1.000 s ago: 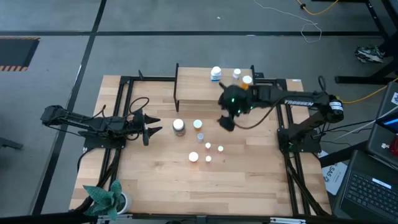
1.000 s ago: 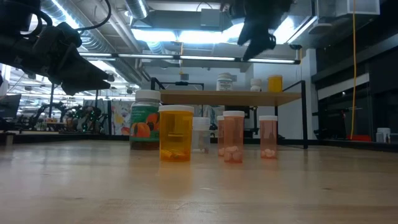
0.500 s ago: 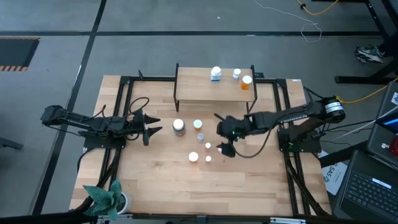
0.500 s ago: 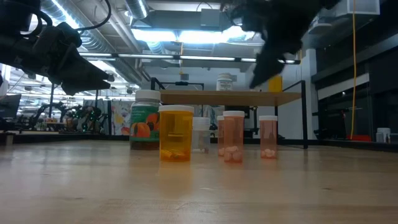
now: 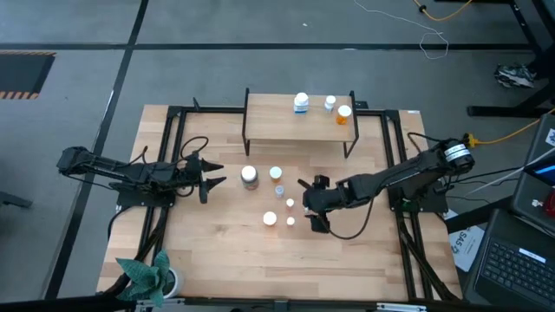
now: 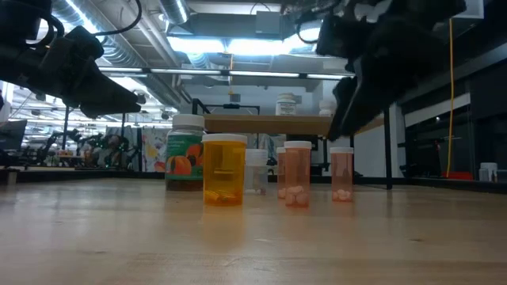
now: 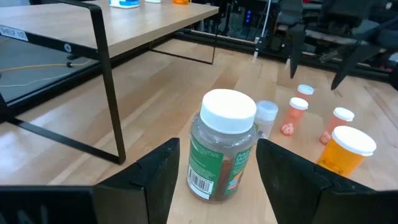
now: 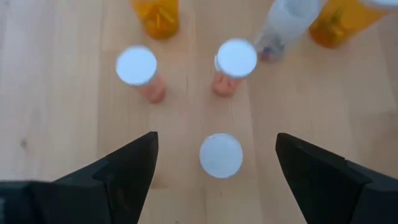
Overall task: Pick and place medicine bottles onto shelf by color
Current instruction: Put the top right red pill bottle on the shelf
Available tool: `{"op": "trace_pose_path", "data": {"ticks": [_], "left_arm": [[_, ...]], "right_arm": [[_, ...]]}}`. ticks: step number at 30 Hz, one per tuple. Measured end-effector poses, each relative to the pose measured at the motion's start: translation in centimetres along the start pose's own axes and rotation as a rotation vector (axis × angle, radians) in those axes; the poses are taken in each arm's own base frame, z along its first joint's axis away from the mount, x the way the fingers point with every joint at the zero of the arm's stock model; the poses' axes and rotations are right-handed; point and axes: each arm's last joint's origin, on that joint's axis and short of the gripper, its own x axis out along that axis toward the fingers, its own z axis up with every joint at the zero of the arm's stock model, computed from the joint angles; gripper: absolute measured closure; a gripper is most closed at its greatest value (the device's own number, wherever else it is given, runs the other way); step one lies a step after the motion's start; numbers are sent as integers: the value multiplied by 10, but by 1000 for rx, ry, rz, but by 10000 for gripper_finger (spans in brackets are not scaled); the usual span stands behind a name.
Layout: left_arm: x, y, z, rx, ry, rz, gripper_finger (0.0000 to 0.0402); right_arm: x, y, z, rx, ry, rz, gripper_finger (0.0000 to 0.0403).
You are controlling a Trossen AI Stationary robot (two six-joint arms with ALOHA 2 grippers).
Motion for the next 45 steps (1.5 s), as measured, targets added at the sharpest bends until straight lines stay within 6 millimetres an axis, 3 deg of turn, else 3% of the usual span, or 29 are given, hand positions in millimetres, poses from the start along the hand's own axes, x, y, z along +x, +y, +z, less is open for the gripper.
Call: {"op": "trace_pose_path", "data": {"ticks": [8,23,31,38,45], "left_arm": [[0,0,0,-1,0,0,193],[0,0,0,-3,0,0,193],[0,0,0,-3,0,0,193],[0,0,0,-3,0,0,193],[0,0,0,-3,0,0,193]], "right_arm": [[19,2,-6,23,54,-17,92],[22,3,-7,92,60,-22,254],[20,1,-2,173,57,-26,287],[-7,-6,38,105,46,-95,279],[-63,-24,81,-39,83,-343,283]]}}
